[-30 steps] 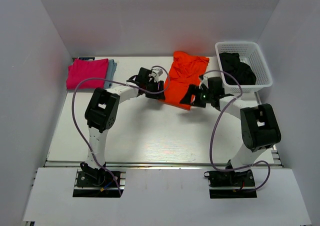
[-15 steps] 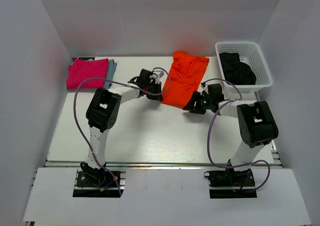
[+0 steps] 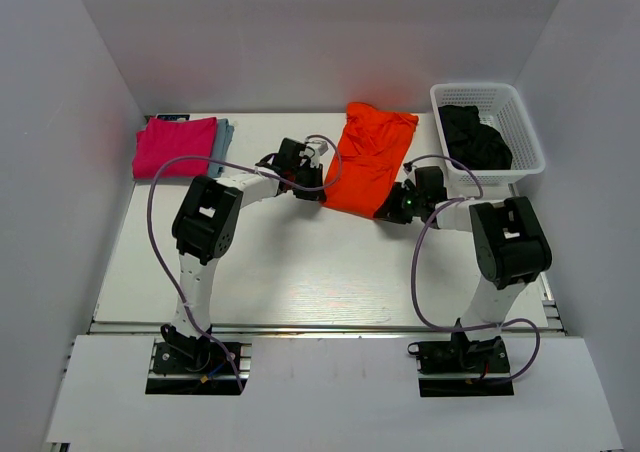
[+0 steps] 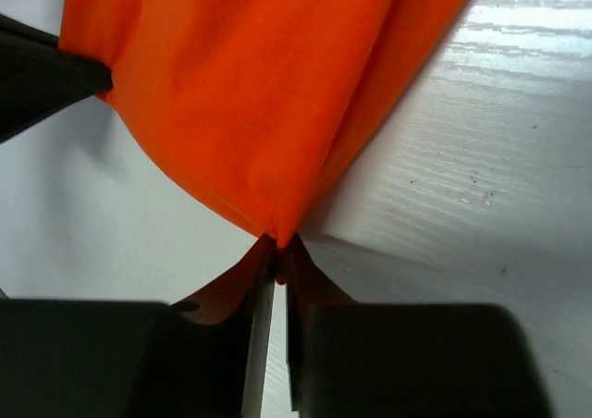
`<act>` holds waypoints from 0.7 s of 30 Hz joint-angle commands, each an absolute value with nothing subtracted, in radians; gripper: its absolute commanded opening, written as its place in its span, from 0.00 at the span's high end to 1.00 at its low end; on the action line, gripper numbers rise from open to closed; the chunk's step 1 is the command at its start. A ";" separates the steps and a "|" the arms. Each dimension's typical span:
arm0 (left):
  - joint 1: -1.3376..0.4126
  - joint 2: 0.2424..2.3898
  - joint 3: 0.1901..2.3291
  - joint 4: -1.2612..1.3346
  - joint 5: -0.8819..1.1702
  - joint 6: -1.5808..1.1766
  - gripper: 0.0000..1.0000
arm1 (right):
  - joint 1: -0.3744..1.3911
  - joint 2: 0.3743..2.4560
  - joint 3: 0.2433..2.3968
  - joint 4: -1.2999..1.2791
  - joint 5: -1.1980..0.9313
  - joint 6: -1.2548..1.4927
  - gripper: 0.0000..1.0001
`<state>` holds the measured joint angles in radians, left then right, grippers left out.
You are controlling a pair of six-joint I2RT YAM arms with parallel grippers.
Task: Fold and stack the t-shirts
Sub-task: Grab one side of the 2/3 rectangular tshirt with both arms
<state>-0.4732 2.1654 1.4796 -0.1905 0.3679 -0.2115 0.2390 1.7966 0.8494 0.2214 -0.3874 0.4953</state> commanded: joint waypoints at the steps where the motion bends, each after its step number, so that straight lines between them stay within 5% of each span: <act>1: -0.477 2.135 1.459 -0.216 0.390 -0.210 0.84 | 0.236 1.810 0.851 0.256 -0.405 0.474 0.89; 2: -0.477 2.125 1.459 -0.216 0.414 -0.210 0.85 | 0.238 1.810 0.853 0.241 -0.426 0.471 1.00; 6: -0.477 2.030 1.411 -0.255 0.446 -0.219 1.00 | 0.241 1.720 0.816 0.167 -0.518 0.439 1.00; 21: -0.488 1.376 1.022 -0.368 0.672 -0.241 1.00 | 0.242 1.181 0.779 -0.523 -0.897 0.069 1.00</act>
